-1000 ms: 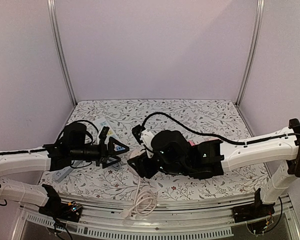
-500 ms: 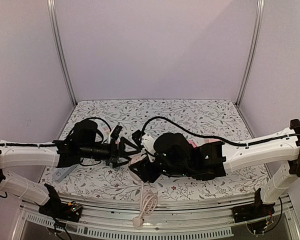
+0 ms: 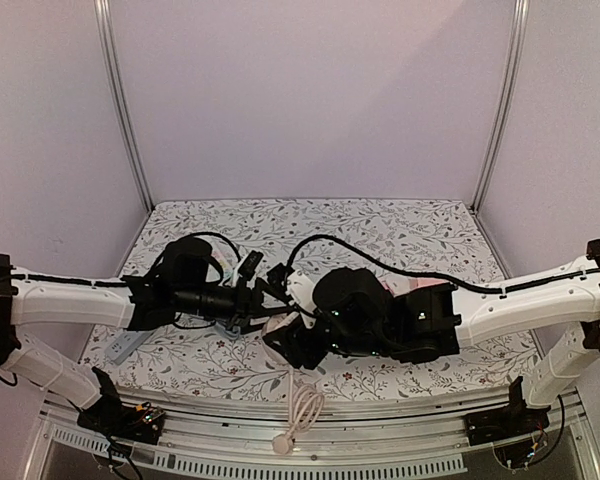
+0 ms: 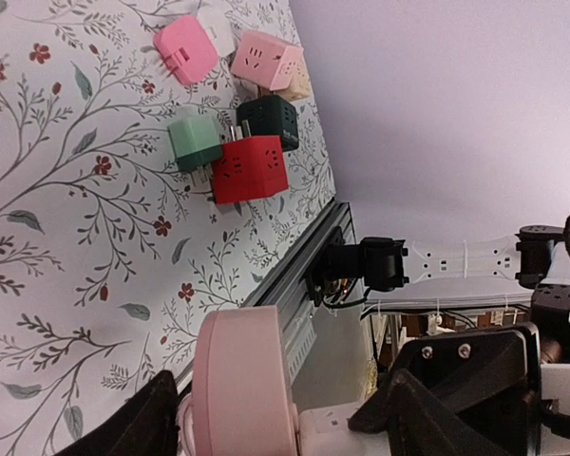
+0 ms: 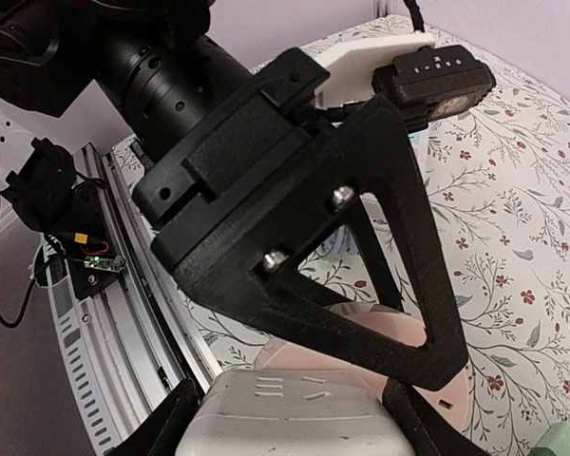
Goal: Pull the plug off the socket
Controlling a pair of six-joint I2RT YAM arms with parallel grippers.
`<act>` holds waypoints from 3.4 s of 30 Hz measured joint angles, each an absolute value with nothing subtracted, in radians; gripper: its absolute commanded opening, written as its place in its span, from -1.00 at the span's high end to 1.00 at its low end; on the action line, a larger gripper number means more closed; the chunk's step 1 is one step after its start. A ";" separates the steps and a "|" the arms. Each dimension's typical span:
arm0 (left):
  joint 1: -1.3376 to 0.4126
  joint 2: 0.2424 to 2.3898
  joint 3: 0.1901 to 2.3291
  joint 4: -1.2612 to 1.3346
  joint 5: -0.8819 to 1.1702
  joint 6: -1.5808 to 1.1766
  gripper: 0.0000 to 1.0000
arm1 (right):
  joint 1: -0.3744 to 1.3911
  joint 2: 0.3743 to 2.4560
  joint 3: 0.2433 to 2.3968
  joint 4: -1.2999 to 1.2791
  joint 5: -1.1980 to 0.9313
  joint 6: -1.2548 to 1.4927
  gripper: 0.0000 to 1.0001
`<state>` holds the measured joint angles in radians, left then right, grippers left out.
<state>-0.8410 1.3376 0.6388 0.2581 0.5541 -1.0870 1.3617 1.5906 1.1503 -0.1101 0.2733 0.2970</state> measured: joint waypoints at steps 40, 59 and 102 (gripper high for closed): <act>-0.896 1.473 0.638 0.365 0.587 -1.111 0.17 | 1.370 1.559 1.116 -0.154 0.265 0.313 0.27; -0.908 1.465 0.622 0.372 0.556 -1.164 0.52 | 1.307 1.523 1.027 -0.035 0.121 0.382 0.28; -0.885 1.449 0.586 0.375 0.522 -1.110 0.65 | 1.414 1.660 1.271 -0.313 0.391 0.322 0.35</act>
